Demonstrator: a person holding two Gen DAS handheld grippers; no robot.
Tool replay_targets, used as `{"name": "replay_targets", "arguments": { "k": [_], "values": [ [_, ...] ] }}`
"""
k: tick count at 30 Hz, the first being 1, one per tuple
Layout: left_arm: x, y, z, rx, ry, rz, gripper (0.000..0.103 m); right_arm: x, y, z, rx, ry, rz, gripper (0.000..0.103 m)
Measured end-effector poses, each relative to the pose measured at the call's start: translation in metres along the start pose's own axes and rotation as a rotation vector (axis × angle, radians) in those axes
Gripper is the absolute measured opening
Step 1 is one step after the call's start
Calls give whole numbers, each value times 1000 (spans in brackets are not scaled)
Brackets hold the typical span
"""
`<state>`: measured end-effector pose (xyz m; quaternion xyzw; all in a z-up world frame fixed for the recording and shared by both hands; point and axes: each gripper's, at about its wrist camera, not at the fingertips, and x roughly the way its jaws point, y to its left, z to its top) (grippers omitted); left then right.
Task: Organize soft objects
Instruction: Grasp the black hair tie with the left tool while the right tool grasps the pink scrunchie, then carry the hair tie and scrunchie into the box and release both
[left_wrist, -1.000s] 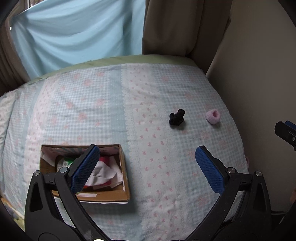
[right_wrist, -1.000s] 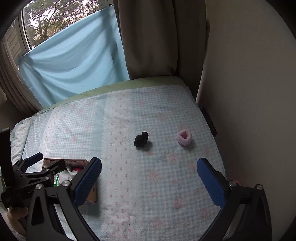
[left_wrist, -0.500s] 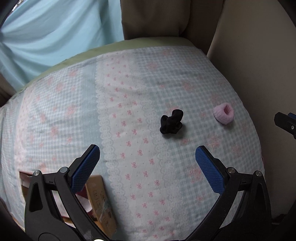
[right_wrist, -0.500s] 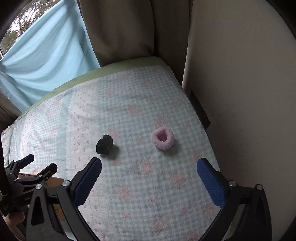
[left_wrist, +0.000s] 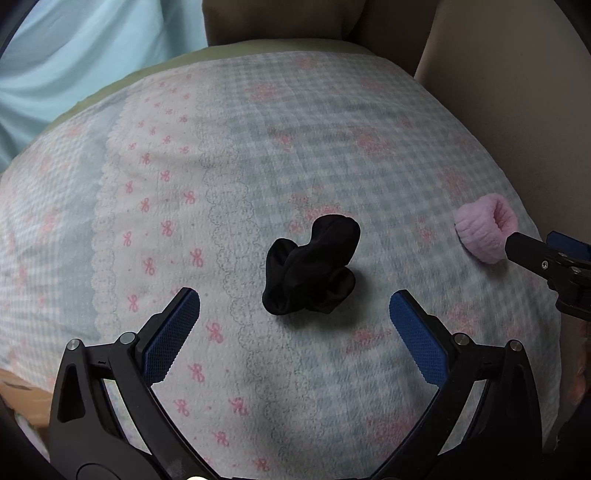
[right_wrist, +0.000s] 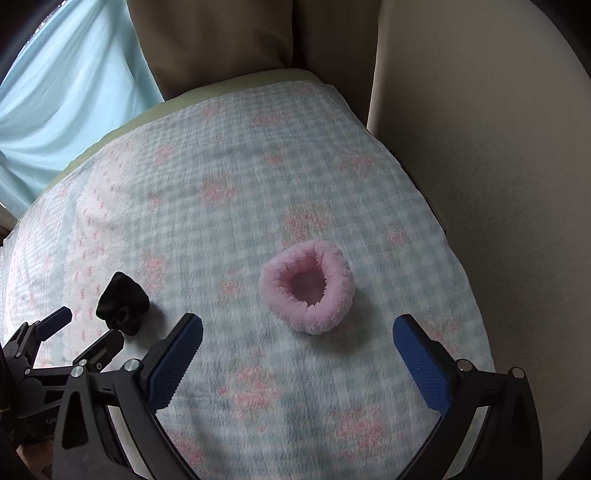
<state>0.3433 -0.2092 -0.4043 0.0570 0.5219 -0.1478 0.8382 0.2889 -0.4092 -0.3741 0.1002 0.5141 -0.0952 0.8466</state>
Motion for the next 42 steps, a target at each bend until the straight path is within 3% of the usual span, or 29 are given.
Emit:
{"name": "replay_targets", "arguments": {
  "k": [4, 7, 11, 12, 14, 16, 18, 20, 31, 36, 42],
  "values": [
    [25, -4, -1, -1, -47, 6, 98, 22, -5, -1, -8, -43, -2, 100],
    [40, -8, -2, 20, -74, 34, 80, 36, -5, 0, -28, -67, -14, 96],
    [61, -6, -3, -4, -59, 20, 72, 48, -8, 3, -13, -84, -13, 82],
    [64, -6, -3, -10, -65, 22, 67, 50, -9, 3, -7, -85, -10, 76],
    [63, -7, -3, -9, -89, 25, 41, 51, -9, 4, -7, -91, -4, 62],
    [62, -8, -1, 0, -97, 28, 29, 52, -7, 4, -9, -90, -1, 55],
    [61, -8, 2, 7, -100, 33, 24, 50, -6, 3, -11, -96, 3, 44],
    [59, -9, 4, 15, -102, 36, 21, 49, -4, 3, -14, -95, 9, 36],
    [35, -19, 2, 69, -133, 37, 20, 25, -2, 1, -3, -114, 13, 34],
    [5, -21, 8, 68, -151, 28, 20, -20, 2, 4, -8, -141, 14, 34],
    [-62, -21, 21, 47, -201, 14, 20, -97, 18, 7, -22, -179, -5, 34]
  ]
}}
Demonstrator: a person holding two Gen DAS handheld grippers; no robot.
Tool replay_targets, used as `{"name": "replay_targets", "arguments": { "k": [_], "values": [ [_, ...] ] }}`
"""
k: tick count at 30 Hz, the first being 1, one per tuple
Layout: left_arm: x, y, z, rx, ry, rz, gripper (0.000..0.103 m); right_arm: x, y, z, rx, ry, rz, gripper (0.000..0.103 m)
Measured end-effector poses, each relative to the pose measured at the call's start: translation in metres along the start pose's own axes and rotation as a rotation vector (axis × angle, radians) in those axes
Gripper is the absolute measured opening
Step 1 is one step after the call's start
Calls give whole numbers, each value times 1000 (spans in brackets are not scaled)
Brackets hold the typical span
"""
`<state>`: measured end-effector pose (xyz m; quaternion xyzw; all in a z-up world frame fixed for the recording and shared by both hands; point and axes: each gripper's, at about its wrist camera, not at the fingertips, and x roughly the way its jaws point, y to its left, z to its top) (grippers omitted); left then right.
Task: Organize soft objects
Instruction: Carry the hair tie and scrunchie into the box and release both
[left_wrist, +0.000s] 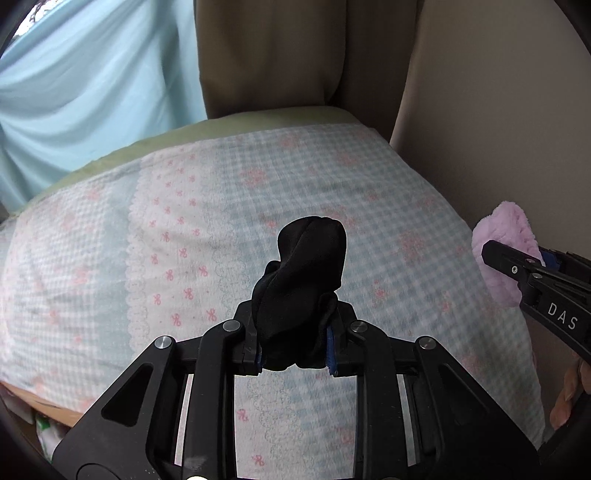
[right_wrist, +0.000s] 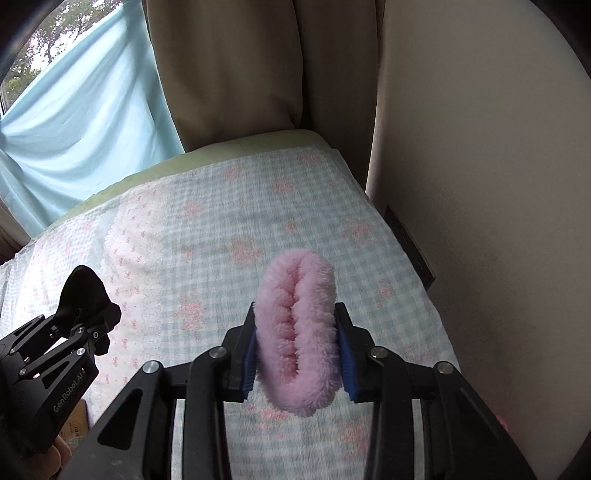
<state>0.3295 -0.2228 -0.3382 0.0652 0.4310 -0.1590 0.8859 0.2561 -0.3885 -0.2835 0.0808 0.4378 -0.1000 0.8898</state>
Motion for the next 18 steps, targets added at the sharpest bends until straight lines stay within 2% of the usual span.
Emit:
{"name": "replay_targets", "arguments": {
  "k": [6, 10, 18],
  "values": [
    [-85, 13, 16, -18, -20, -38, 20, -89, 35, 10, 2, -39, 11, 34],
    [-150, 33, 14, -26, -41, -49, 20, -147, 76, 7, -46, -74, 15, 34],
    [-257, 108, -8, -74, -69, -26, 20, -219, 173, -13, -104, -97, 100, 34]
  ]
}}
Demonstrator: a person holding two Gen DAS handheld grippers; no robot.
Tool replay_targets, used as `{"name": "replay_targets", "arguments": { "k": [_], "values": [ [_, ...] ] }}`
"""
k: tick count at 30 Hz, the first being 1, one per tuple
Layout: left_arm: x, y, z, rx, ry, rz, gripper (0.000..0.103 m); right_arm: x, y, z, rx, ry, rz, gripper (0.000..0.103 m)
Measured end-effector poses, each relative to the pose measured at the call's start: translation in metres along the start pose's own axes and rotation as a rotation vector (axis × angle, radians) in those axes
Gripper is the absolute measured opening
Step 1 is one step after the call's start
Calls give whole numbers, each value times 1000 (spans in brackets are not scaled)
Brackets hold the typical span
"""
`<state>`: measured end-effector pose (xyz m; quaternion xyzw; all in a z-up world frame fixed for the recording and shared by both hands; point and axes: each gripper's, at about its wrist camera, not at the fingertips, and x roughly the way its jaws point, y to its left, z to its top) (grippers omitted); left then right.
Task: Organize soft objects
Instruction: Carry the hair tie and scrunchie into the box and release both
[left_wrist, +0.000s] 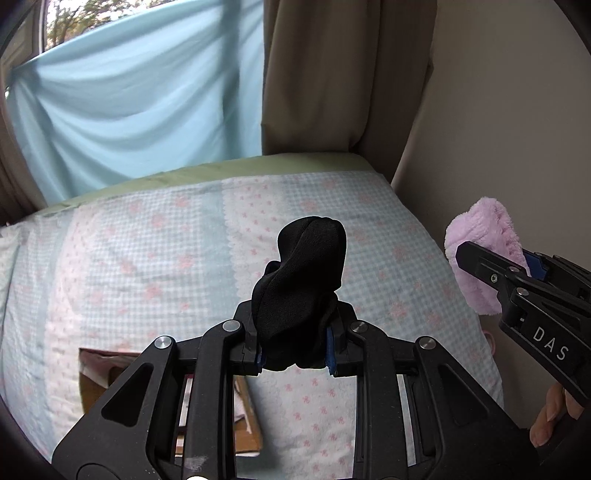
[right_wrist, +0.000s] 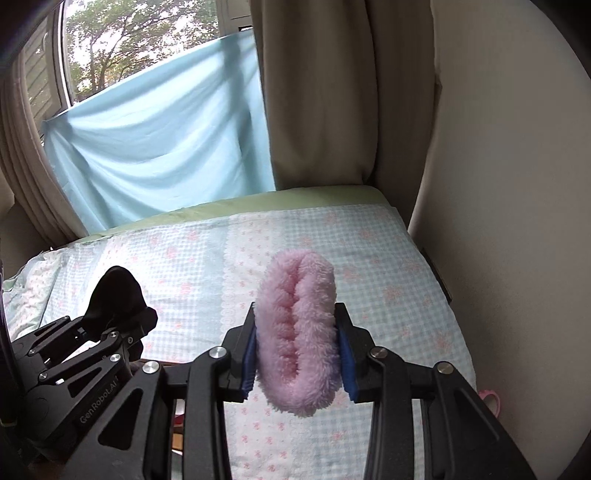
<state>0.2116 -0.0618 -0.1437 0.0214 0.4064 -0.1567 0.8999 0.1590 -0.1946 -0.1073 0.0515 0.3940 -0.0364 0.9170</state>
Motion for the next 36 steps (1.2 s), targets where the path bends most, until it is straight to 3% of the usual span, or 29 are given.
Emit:
{"name": "replay_targets", "arguments": {
  "k": [8, 17, 25, 36],
  "values": [
    [-60, 104, -27, -44, 5, 88, 20, -9, 115, -26, -77, 39, 97, 34],
    [-74, 213, -74, -86, 92, 142, 20, 27, 205, -68, -131, 173, 129, 34],
    [-39, 279, -110, -92, 209, 157, 20, 82, 241, -97, -152, 320, 133, 34],
    [42, 312, -140, -71, 404, 116, 20, 161, 251, -112, -128, 534, 135, 34]
  ]
}}
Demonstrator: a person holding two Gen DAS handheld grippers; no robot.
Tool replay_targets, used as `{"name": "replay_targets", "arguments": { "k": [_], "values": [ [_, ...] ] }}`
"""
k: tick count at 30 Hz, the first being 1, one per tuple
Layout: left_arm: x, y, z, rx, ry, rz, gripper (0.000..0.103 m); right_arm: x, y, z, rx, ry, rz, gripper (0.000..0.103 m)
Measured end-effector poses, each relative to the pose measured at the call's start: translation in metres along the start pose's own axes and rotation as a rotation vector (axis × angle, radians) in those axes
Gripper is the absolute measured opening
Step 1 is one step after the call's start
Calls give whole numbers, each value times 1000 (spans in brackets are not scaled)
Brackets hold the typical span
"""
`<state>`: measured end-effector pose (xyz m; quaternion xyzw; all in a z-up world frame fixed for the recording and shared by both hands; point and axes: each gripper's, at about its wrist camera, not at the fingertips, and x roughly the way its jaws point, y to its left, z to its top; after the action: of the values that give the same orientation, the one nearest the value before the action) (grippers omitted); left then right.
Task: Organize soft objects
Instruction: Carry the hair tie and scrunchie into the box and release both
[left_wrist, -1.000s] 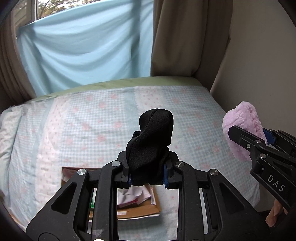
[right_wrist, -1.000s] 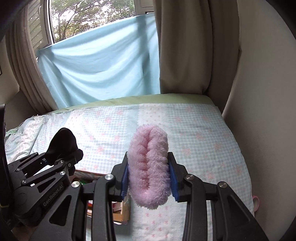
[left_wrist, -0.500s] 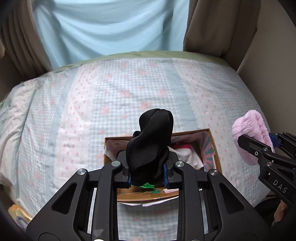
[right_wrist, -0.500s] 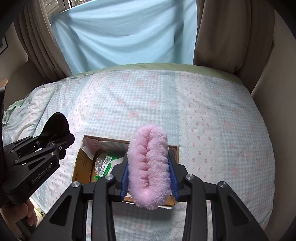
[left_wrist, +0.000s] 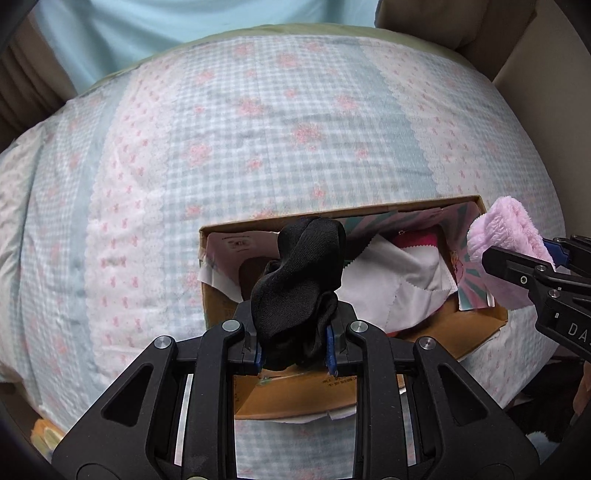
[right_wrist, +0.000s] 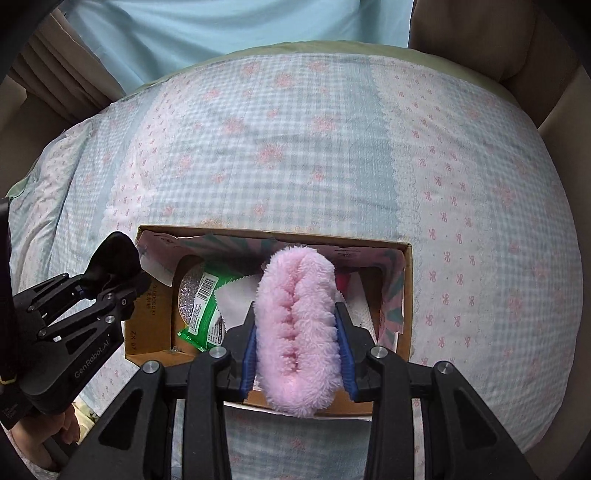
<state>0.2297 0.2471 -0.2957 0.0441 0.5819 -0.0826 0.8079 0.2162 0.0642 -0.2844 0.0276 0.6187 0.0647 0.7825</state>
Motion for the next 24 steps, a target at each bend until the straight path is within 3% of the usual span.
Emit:
{"name": "replay_targets", "arguments": {
  "k": [12, 13, 15, 16, 17, 18, 19, 20, 24],
  "values": [
    [65, -1, 8, 24, 155, -18, 20, 53, -9, 20, 38, 122, 25, 34],
    [67, -2, 9, 34, 155, -15, 24, 56, -10, 22, 42, 126, 28, 34],
    [69, -4, 11, 53, 152, -17, 52, 61, -11, 25, 51, 137, 33, 36],
    [71, -6, 13, 62, 155, -27, 89, 62, -12, 27, 62, 141, 34, 42],
    [71, -8, 13, 71, 155, -35, 103, 63, -14, 28, 77, 139, 38, 55],
    [70, -10, 13, 82, 151, -35, 103, 62, -16, 29, 91, 132, 39, 66],
    [68, -13, 13, 93, 143, -28, 103, 62, -17, 30, 97, 126, 32, 88],
    [64, -15, 11, 102, 123, -33, 103, 62, -18, 30, 95, 126, 28, 103],
    [64, -27, 4, 155, 138, -46, 103, 60, -19, 30, 101, 114, 33, 103]
  ]
}}
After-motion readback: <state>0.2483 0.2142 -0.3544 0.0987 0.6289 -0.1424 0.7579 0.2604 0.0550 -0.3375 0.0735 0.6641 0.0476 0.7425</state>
